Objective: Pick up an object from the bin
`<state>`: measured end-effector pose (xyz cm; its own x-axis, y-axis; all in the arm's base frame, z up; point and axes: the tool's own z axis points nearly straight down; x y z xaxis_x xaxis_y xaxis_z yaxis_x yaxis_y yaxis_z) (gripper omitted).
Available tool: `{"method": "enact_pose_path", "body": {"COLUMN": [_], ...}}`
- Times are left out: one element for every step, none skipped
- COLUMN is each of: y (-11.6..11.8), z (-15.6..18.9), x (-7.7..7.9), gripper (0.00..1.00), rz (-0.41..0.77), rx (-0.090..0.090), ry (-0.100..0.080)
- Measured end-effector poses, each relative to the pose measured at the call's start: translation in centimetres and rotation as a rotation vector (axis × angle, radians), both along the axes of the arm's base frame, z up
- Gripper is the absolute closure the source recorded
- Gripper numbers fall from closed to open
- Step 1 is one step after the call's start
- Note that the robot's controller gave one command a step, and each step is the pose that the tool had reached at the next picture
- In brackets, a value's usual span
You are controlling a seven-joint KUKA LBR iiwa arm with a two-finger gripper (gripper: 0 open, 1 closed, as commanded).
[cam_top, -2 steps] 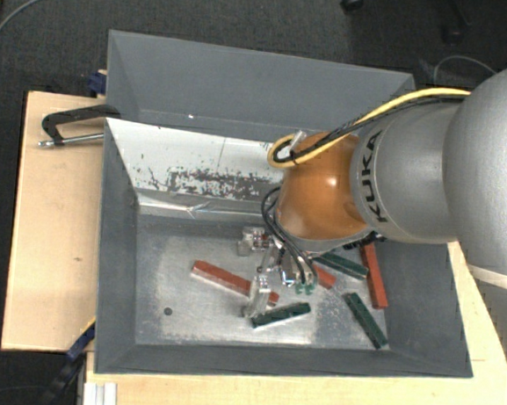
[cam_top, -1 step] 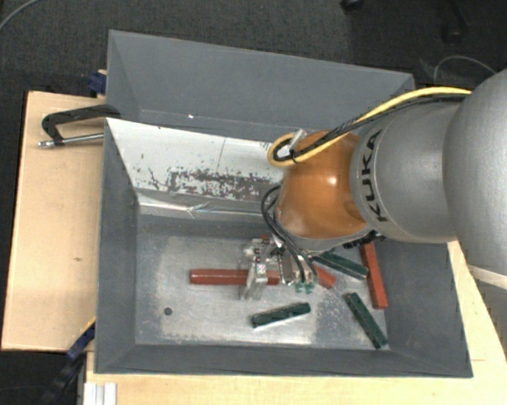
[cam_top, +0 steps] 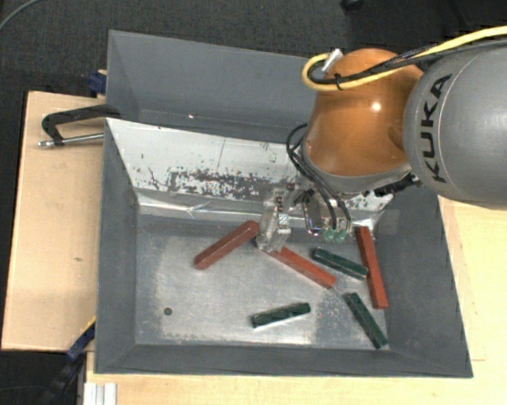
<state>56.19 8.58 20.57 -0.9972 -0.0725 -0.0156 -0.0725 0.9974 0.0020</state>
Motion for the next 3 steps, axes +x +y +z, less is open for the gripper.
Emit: {"method": "enact_pose_path", "body": {"y": [0.0, -7.0, -6.7], "z": [-0.5, -13.0, -12.5], "x": [-0.2, 1.1, 1.3], "gripper": [0.0, 0.0, 1.0], "rz": [0.0, 0.06, 0.063], "rx": [-0.001, -0.005, -0.002], "ry": [0.01, 0.021, 0.014]}}
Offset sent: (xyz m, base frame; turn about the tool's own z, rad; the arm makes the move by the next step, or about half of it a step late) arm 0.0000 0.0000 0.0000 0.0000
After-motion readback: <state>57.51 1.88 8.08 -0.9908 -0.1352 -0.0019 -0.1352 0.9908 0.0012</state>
